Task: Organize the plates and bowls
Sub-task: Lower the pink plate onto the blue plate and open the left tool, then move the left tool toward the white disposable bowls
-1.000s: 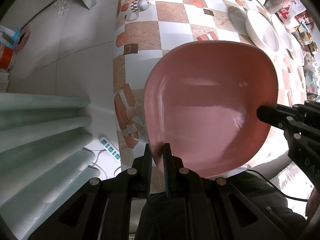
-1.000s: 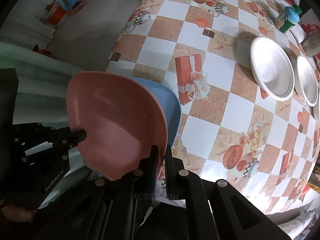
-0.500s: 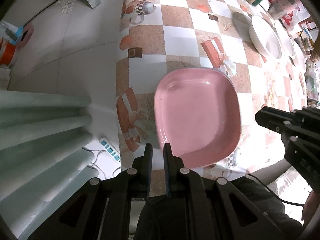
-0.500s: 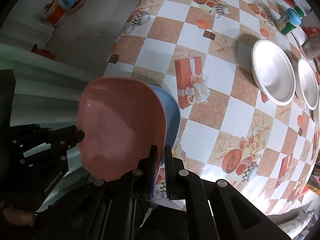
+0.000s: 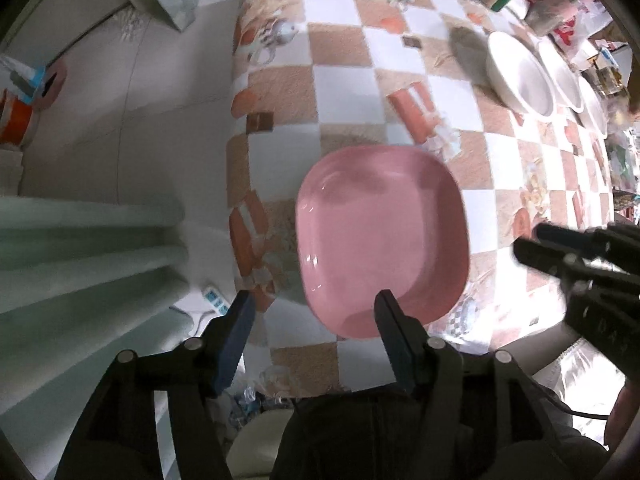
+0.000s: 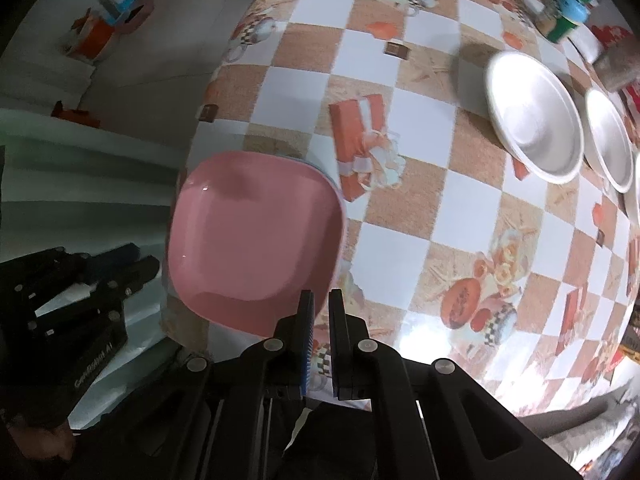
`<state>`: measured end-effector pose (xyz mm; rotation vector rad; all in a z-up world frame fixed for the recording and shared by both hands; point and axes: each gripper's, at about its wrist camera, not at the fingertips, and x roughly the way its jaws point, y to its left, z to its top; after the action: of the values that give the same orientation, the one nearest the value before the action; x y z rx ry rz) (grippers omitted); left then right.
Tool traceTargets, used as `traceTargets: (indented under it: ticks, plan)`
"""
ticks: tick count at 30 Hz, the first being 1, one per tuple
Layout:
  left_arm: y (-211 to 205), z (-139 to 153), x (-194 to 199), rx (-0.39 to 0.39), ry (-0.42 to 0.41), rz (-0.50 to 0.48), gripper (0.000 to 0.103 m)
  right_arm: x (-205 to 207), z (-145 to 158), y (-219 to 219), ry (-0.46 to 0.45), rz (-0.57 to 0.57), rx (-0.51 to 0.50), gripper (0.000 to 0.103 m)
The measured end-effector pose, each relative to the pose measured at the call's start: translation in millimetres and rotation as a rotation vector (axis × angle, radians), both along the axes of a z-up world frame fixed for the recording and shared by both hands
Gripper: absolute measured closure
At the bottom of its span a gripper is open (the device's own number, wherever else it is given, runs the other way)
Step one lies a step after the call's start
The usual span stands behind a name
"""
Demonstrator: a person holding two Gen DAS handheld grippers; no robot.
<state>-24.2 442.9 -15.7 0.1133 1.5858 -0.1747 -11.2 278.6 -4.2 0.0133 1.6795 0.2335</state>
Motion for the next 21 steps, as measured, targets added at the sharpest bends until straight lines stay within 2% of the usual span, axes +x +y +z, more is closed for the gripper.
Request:
traceTargets:
  ticks: [1,2,3,4,6,9,16,21]
  plan:
    - [-2.6,2.2,-0.2,-0.002,-0.005,-0.007,0.037,-0.8,2.0,-6.0,-0.002,-0.022,-0.001,0.084]
    - [-4.3,3.4,0.3,-0.004,-0.008,-0.011,0.037,-1.2,3.9,-11.3,-0.007,-0.042,-0.003,0.047]
    - [-7.4,5.0,-0.2,-0.007,-0.011,-0.019,0.037,-3.0,8.8,-19.1,-0.028,-0.071,-0.007,0.023]
    - [-10.3,5.9,-0.7,-0.012,-0.010,-0.025,0.037,-4.3,14.3,-23.3,-0.054,-0.082,-0.003,0.009]
    - [-15.7,6.7,-0.1,-0.018,-0.008,-0.036,0.037,-9.2,24.8,-30.6,-0.088,-0.082,-0.013,0.009]
    - [-28.0,9.0,-2.3,-0.031,-0.007,-0.060,0.037,-15.1,29.6,-39.4,-0.094,-0.097,-0.022,0.009]
    - [-61.8,10.8,-9.8,-0.040,0.005,-0.135,0.037,-41.7,25.7,-81.4,-0.035,-0.203,-0.038,0.009]
    - [-77.2,18.6,-10.4,-0.035,0.009,-0.121,0.032,-55.6,22.3,-108.1,0.002,-0.256,-0.017,0.009]
